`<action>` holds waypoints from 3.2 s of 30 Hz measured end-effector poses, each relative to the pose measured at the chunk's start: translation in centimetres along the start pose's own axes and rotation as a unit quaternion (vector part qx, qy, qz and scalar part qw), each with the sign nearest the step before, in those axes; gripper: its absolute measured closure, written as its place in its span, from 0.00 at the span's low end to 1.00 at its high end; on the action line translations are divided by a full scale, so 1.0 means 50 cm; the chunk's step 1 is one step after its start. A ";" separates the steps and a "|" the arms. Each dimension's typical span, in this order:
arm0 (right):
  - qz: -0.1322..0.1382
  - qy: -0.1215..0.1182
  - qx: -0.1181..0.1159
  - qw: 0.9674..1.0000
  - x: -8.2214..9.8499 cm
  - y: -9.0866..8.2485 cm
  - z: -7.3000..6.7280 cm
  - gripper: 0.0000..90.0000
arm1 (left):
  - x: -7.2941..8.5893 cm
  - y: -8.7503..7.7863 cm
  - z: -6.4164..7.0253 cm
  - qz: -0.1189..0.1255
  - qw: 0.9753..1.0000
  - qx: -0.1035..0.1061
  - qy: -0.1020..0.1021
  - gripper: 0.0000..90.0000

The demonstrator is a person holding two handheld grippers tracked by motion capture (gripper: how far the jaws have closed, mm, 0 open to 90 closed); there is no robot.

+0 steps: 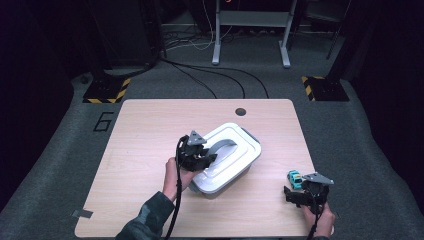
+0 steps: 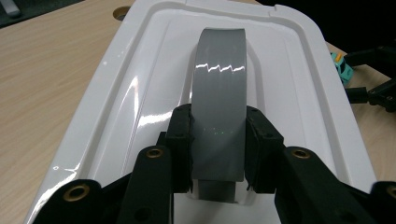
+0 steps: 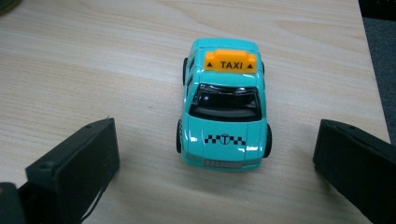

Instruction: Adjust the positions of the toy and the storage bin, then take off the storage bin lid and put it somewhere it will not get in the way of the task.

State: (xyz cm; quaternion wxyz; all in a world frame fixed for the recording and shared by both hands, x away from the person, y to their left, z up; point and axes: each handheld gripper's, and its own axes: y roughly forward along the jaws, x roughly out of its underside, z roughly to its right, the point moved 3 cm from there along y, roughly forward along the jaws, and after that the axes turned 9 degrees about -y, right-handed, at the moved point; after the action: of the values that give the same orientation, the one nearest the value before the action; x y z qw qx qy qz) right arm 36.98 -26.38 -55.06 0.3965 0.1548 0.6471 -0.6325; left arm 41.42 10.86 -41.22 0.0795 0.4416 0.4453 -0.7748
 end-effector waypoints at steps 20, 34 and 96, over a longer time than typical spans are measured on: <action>0.000 0.002 0.001 1.000 0.000 0.000 0.000 0.00 | 0.032 -0.021 0.038 0.004 1.000 0.011 -0.009 0.74; 0.000 0.002 0.001 1.000 0.000 0.000 0.000 0.00 | -0.022 -0.001 0.061 -0.010 1.000 -0.006 0.022 0.31; 0.000 0.002 0.001 1.000 0.000 0.000 -0.001 0.00 | -0.052 -0.241 -0.156 0.111 0.989 -0.080 -0.060 0.74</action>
State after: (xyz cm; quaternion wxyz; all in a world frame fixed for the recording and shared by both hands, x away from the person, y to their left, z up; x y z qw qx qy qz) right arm 36.99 -26.34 -55.05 0.3947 0.1564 0.6472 -0.6332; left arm 41.55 23.21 -33.46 0.2268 0.4332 0.4483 -0.7483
